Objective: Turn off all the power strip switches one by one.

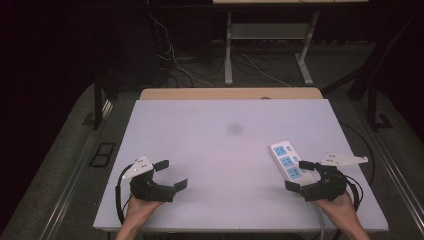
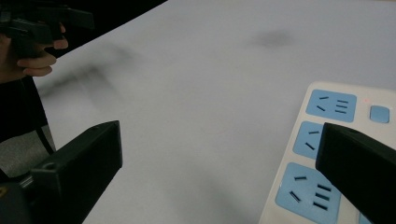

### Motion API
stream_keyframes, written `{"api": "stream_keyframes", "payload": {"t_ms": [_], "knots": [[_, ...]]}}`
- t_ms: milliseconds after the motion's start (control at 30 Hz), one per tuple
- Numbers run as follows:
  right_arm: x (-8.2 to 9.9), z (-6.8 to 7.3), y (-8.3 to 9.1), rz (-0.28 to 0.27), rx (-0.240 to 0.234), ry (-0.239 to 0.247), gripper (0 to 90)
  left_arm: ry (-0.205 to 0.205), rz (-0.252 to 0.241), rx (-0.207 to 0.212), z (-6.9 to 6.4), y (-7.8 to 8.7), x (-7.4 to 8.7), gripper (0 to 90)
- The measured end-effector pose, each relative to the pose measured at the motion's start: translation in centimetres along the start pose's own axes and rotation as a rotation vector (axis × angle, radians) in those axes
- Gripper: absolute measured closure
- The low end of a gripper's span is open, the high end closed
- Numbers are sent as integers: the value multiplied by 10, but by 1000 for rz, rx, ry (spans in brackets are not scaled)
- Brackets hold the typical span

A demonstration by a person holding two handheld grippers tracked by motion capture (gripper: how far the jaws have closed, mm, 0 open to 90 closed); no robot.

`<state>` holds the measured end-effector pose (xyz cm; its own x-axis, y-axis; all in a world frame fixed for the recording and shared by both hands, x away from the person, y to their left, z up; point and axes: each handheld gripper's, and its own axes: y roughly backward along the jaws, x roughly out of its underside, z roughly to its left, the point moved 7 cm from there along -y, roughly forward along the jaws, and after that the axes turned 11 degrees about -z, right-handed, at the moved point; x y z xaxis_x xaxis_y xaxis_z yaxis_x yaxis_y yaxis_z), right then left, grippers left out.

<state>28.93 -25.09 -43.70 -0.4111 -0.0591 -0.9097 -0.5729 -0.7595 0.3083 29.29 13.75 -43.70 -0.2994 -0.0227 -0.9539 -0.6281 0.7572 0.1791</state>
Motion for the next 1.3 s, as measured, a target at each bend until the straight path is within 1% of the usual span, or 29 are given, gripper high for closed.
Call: {"api": "stream_keyframes", "payload": {"t_ms": [233,433,467,567,600,800,1300], "knots": [[2,-1,1,5,-3,-9,4,1,2,9,-3,-1,0,0],[4,-3,3,9,-1,-22,4,1,3,8,-2,-1,0,0],[4,-3,3,6,1,-24,4,7,2,10,-2,-1,0,0],[5,-4,4,7,3,-30,4,10,0,9,-1,-1,0,0],[5,-5,5,8,6,-39,4,13,-2,7,-1,-1,0,0],[6,-6,7,10,9,-46,4,13,-3,5,-1,-1,0,0],[6,-6,3,58,17,-46,4,18,6,5,0,-1,3,0]]}}
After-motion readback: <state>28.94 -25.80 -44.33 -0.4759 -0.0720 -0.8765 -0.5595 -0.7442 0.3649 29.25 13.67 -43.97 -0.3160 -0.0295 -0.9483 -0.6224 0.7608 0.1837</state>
